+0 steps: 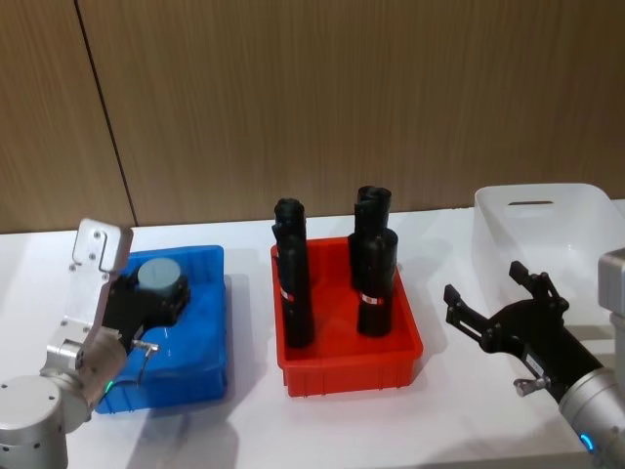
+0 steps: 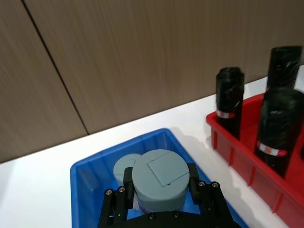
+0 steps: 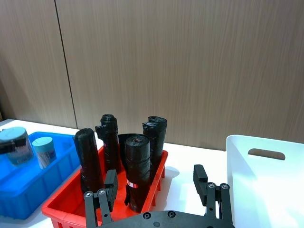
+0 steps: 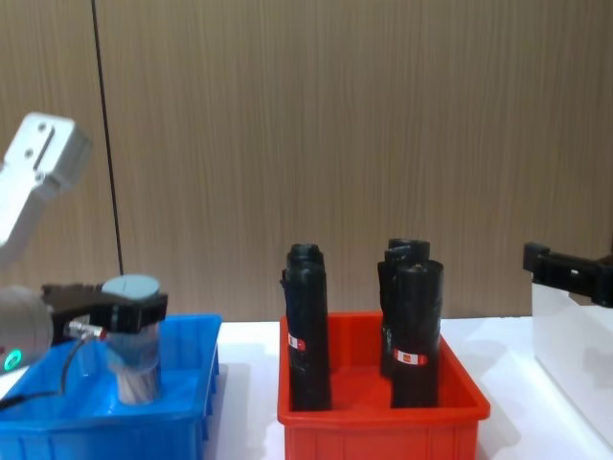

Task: Pick the cotton swabs from the blue box and place them into the white box.

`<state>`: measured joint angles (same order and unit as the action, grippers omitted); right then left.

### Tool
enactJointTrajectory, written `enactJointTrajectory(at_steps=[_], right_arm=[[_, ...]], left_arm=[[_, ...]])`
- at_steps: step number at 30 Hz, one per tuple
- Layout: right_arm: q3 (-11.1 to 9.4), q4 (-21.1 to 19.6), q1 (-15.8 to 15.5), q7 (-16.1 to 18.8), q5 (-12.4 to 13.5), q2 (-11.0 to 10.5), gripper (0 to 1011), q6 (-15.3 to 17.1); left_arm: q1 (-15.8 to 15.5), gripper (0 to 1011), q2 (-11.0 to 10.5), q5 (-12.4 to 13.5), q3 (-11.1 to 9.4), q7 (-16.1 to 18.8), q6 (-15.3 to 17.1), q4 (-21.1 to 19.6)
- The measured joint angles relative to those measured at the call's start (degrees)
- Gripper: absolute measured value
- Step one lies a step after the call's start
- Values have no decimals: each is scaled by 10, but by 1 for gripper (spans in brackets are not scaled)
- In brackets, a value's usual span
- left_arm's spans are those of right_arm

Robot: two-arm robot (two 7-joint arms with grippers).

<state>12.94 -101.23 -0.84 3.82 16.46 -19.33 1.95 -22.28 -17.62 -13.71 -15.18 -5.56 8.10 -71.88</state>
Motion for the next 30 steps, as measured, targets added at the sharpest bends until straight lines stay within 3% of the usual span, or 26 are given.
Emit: enactJointTrajectory(at_steps=[17,30], right_arm=[[0,0,0,0,0,0,1002,0],[0,0,0,0,0,0,1002,0]], left_arm=[[22,660,-16,-6,-1,-91,11,-121],[10,660,-11,-19,-9,-176,6,-152]])
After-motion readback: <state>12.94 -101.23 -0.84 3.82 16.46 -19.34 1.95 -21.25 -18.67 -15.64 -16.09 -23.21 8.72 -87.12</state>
